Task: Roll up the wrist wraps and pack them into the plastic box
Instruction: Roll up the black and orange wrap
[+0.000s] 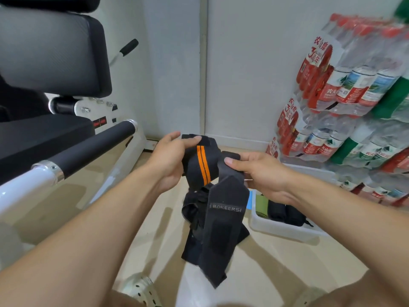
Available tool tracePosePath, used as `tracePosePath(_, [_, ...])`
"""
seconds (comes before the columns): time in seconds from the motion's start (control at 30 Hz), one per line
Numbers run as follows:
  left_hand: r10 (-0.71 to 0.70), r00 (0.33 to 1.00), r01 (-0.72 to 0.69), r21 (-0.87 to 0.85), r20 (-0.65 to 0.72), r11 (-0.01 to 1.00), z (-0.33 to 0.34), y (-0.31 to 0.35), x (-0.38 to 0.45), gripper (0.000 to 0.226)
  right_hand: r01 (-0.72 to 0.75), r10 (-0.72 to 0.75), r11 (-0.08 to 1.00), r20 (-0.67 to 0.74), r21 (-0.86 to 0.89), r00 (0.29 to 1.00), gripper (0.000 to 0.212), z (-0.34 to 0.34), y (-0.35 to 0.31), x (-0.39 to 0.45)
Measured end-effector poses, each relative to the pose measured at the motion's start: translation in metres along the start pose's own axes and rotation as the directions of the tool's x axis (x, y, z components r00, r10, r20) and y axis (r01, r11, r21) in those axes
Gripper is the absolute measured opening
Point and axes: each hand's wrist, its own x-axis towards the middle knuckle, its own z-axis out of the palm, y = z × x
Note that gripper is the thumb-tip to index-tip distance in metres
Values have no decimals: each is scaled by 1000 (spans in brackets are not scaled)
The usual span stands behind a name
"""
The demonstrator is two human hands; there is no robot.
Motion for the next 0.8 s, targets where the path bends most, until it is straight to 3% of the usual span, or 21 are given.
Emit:
tracePosePath(0.13, [0, 990, -18, 128, 142, 992, 2, -4, -7, 105, 26, -18, 996, -89, 91, 996, 28, 1, -4, 3])
tracePosePath(0.23, [32, 991, -44, 96, 128, 994, 3, -5, -5, 110, 47, -35, 993, -112, 106, 993, 26, 0, -7, 1])
tracePosePath(0.37, [80, 997, -80, 3, -5, 997, 2, -4, -1, 104, 13, -17, 991, 27, 131, 999, 25, -5, -11, -5])
tracePosePath(0.5, [18, 999, -21, -104, -26, 994, 3, -1, -4, 95, -68, 58, 996, 169, 55, 984, 27, 0, -4, -10])
tracePosePath(0.63, [-87, 994, 94, -113, 70, 989, 11, -1, -14, 95, -21, 20, 993, 10, 116, 1000, 22, 3, -5, -7])
tracePosePath(0.8, [-111, 986, 98, 103, 127, 990, 12, -6, -18, 98, 14, -8, 986, -37, 167, 999, 24, -6, -11, -1])
